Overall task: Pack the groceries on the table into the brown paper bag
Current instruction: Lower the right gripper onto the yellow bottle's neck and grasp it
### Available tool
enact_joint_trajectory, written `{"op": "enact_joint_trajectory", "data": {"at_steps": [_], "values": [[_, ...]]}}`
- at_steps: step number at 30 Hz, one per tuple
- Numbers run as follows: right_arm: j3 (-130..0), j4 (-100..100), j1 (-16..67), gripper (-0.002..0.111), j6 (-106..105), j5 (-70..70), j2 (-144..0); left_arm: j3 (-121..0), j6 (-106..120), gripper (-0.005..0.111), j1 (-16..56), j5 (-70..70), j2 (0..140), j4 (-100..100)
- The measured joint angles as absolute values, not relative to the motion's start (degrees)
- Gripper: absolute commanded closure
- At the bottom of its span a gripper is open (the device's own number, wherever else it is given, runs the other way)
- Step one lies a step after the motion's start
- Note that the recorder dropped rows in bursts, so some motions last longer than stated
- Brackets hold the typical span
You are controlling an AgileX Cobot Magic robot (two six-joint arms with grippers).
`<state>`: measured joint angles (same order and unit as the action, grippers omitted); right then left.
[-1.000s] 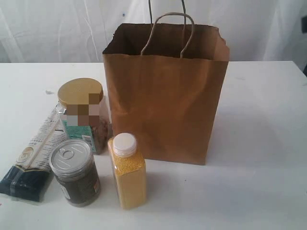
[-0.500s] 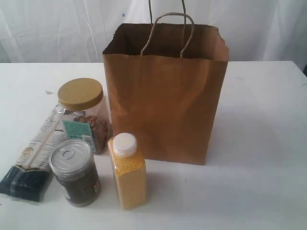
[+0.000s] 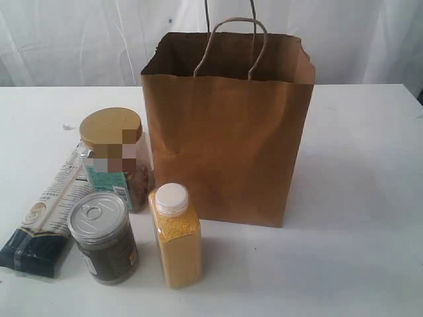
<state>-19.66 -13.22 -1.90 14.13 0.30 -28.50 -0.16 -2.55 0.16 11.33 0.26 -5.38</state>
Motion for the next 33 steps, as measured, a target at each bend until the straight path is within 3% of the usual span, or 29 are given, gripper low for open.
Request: {"op": "enact_joint_trajectory", "data": {"at_steps": [6, 9, 14, 21, 26, 29, 33], "values": [[-19.86, -13.11, 13.28, 0.108, 6.54, 5.97, -26.03, -0.16, -2.55, 0.107, 0.16, 11.33, 0.26, -5.38], [-22.99, -10.92, 22.52, 0.108, 3.28, 15.85, -27.22, -0.16, -2.55, 0.107, 0.16, 11.33, 0.26, -5.38], [-30.93, 8.45, 33.39, 0.108, -13.60, 31.70, -43.44, -0.16, -2.55, 0.107, 0.16, 11.33, 0.26, -5.38], [-45.65, 15.01, 46.75, 0.108, -18.26, 32.28, -67.37, -0.16, -2.55, 0.107, 0.16, 11.33, 0.26, -5.38], [-52.69, 15.29, 49.91, 0.108, -15.12, 29.15, -76.92, -0.16, -2.55, 0.107, 0.16, 11.33, 0.26, -5.38], [-54.20, 15.29, 50.04, 0.089, -14.45, 26.06, -80.93, -0.16, -2.55, 0.107, 0.16, 11.33, 0.26, -5.38], [-54.33, 15.29, 50.04, 0.047, -14.22, 26.07, -82.96, -0.16, -2.55, 0.107, 0.16, 11.33, 0.26, -5.38]]}}
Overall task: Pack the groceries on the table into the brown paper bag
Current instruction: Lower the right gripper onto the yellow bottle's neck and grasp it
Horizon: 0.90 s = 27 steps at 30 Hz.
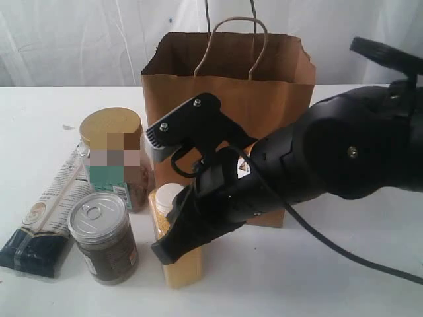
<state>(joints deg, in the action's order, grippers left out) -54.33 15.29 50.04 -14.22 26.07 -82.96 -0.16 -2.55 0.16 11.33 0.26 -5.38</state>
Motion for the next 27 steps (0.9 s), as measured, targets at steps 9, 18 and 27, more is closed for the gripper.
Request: {"op": "enact_joint_trajectory", "data": {"at_steps": [9, 18, 27], "values": [[-54.33, 15.29, 50.04, 0.030, -11.53, 23.74, -85.47, -0.16, -2.55, 0.107, 0.16, 11.33, 0.26, -5.38], [-54.37, 13.60, 49.70, 0.030, -3.05, 18.71, -86.97, -0.16, -2.55, 0.107, 0.16, 11.33, 0.26, -5.38], [-57.01, 12.88, 48.52, 0.031, 3.02, 19.08, -91.39, -0.16, -2.55, 0.107, 0.16, 11.33, 0.26, -5.38]]}}
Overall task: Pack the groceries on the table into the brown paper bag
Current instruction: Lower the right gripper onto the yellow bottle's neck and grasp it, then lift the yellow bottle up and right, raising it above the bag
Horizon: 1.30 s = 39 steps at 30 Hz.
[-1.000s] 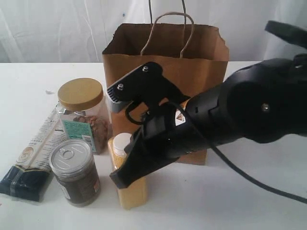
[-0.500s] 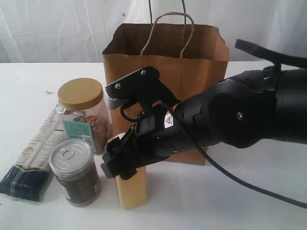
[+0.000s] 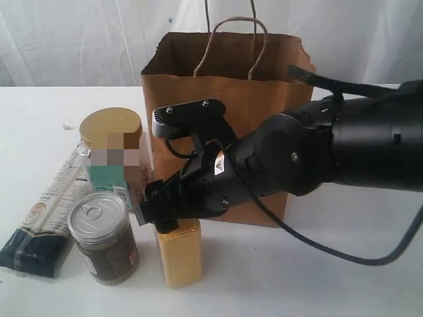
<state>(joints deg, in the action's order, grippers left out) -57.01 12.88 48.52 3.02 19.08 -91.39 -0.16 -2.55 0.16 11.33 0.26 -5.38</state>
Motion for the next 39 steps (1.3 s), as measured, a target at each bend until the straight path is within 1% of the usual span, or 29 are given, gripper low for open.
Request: {"op": "enact_joint_trajectory", "data": {"at_steps": [9, 13, 22, 25, 29, 32, 35, 39], "values": [[-59.34, 12.88, 48.52, 0.031, 3.49, 22.95, -95.20, -0.16, -2.55, 0.107, 0.16, 11.33, 0.26, -5.38], [-59.34, 12.72, 48.52, 0.037, 3.49, 25.11, -96.92, -0.16, -2.55, 0.107, 0.16, 11.33, 0.26, -5.38], [-59.48, 12.54, 48.52, 0.056, 3.49, 25.96, -97.45, -0.16, -2.55, 0.107, 0.16, 11.33, 0.26, -5.38], [-59.70, 11.23, 48.48, 0.067, 2.22, 27.89, -97.45, -0.16, -2.55, 0.107, 0.16, 11.33, 0.26, -5.38], [-60.09, 8.25, 48.25, 0.086, 1.82, 31.43, -96.89, -0.16, -2.55, 0.107, 0.16, 11.33, 0.26, -5.38], [-60.09, 6.68, 48.25, 0.095, 1.63, 33.84, -96.24, -0.16, -2.55, 0.107, 0.16, 11.33, 0.26, -5.38], [-60.09, 5.47, 48.25, 0.102, 1.47, 36.49, -95.27, -0.16, -2.55, 0.107, 0.16, 11.33, 0.26, -5.38], [-59.63, 4.57, 48.25, 0.107, 1.47, 40.94, -93.05, -0.16, -2.55, 0.107, 0.16, 11.33, 0.26, -5.38]]}}
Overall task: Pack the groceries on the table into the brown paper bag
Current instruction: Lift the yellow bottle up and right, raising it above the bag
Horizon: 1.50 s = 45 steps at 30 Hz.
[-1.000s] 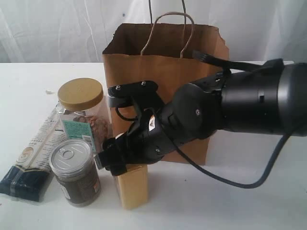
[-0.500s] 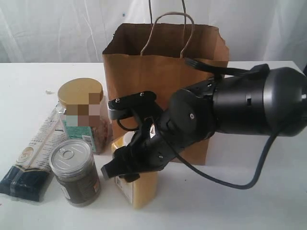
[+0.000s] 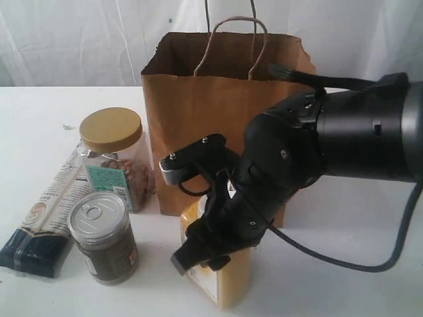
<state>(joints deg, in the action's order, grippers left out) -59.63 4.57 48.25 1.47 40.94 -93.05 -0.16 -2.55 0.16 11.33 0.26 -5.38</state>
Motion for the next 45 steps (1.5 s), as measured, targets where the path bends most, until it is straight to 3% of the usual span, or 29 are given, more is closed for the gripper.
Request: {"op": "enact_joint_trajectory", "data": {"at_steps": [8, 20, 36, 45], "values": [[-57.13, 3.99, 48.25, 0.107, 2.00, 45.64, -83.59, -0.16, -2.55, 0.107, 0.16, 11.33, 0.26, -5.38], [-42.60, -9.57, 48.25, 0.107, 20.10, 40.29, -67.12, -0.16, -2.55, 0.107, 0.16, 11.33, 0.26, -5.38], [-39.46, -31.26, 48.25, 0.107, 43.38, 39.78, -31.64, -0.16, -2.55, 0.107, 0.16, 11.33, 0.26, -5.38], [-39.93, -35.12, 48.25, 0.108, 52.28, 34.41, -29.23, -0.16, -2.55, 0.107, 0.16, 11.33, 0.26, -5.38]]}}
